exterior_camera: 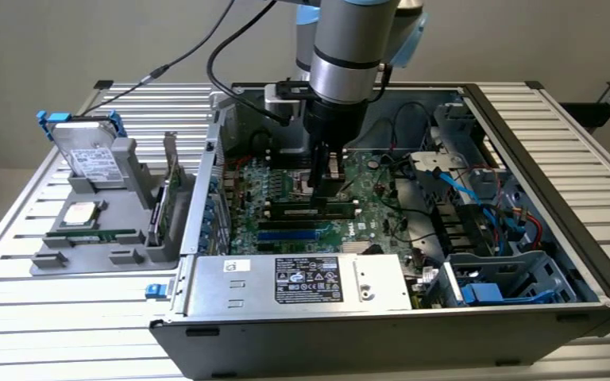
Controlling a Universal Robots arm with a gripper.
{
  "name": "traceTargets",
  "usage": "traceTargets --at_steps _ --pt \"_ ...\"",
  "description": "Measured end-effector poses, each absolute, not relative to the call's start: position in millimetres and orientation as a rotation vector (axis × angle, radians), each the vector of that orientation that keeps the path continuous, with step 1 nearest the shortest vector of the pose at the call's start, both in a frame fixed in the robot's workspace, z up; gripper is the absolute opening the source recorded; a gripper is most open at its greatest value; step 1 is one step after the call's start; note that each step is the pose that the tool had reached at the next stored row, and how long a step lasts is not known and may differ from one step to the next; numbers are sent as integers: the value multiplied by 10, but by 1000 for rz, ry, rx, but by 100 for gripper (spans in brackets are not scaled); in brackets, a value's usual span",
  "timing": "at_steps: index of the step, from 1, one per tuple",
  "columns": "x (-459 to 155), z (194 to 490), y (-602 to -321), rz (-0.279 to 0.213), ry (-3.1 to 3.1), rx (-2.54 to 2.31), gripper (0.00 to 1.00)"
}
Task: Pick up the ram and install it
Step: 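Insert the ram into the slot, then press down the ram until it locks into place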
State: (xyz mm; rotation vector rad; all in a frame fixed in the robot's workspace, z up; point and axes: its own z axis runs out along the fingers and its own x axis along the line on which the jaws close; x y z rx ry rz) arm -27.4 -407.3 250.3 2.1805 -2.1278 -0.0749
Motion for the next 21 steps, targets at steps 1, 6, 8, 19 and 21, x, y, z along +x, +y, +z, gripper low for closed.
traceTargets --at_steps 1,6,8,19,21 --pt "-274 2503 -4073 -75 -2128 2180 43" --pt "-274 2503 -4073 -75 -2128 2180 25" --pt "-274 2503 -4073 -75 -2128 2180 13" --pt "-273 2503 -4072 -75 -2128 2180 10" --pt "-273 2503 -4073 -73 -2127 2180 10"
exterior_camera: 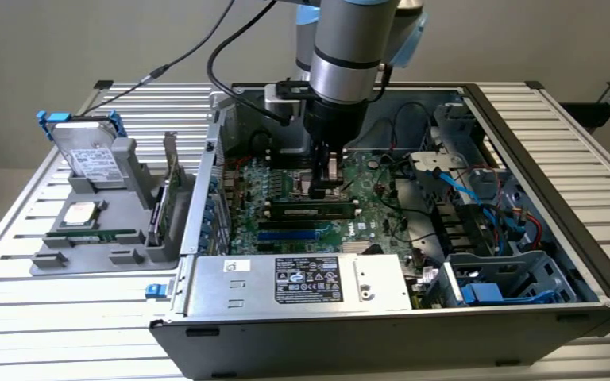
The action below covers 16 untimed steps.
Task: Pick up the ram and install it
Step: 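Press down the ram until it locks into place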
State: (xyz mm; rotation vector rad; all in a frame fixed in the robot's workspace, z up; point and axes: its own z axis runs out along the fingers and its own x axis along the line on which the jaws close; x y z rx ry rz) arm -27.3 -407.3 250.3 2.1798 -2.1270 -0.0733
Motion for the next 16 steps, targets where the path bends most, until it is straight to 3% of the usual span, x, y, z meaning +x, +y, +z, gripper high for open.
traceTargets --at_steps 16 --pt "56 2382 -4047 -75 -2128 2181 10"
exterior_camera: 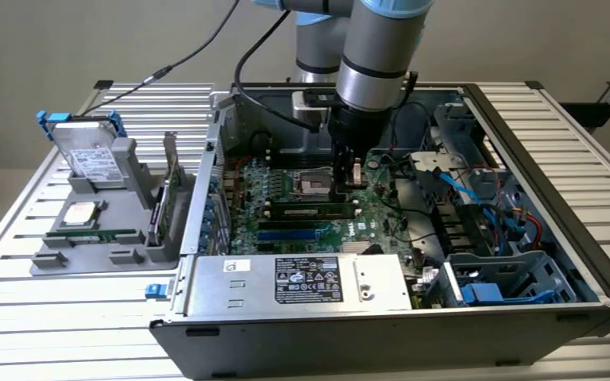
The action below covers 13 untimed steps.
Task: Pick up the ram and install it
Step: 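Press down the ram until it locks into place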
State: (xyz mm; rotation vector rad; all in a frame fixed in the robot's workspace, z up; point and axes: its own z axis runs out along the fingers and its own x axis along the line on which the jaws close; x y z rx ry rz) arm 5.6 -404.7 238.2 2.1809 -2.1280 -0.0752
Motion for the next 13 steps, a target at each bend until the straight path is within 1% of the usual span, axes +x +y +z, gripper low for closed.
traceTargets --at_steps 13 --pt "56 2303 -4046 -68 -2125 2177 10"
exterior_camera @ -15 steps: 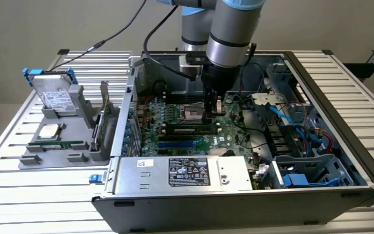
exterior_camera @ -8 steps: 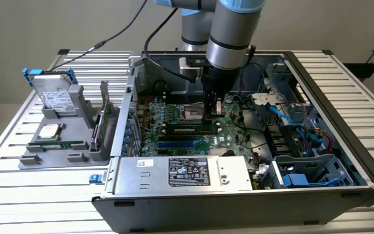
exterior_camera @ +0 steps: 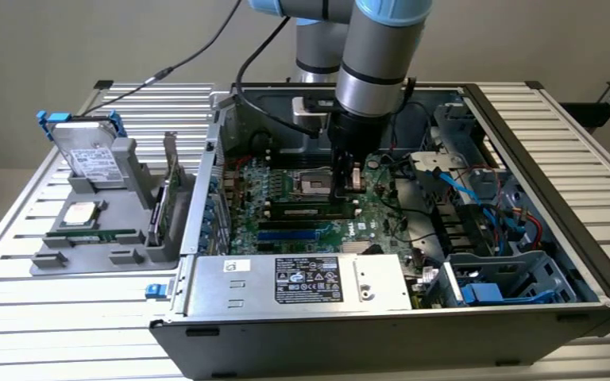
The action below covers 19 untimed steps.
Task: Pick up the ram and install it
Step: 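Press down the ram until it locks into place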
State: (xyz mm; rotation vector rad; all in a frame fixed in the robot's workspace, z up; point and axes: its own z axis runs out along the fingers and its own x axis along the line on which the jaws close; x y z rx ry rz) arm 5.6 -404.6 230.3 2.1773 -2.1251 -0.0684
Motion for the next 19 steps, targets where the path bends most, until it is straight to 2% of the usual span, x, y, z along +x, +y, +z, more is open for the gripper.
traceTargets --at_steps 12,19 --pt "58 2236 -4046 -63 -2118 2169 10" --pt "39 2392 -4046 -63 -2118 2169 10"
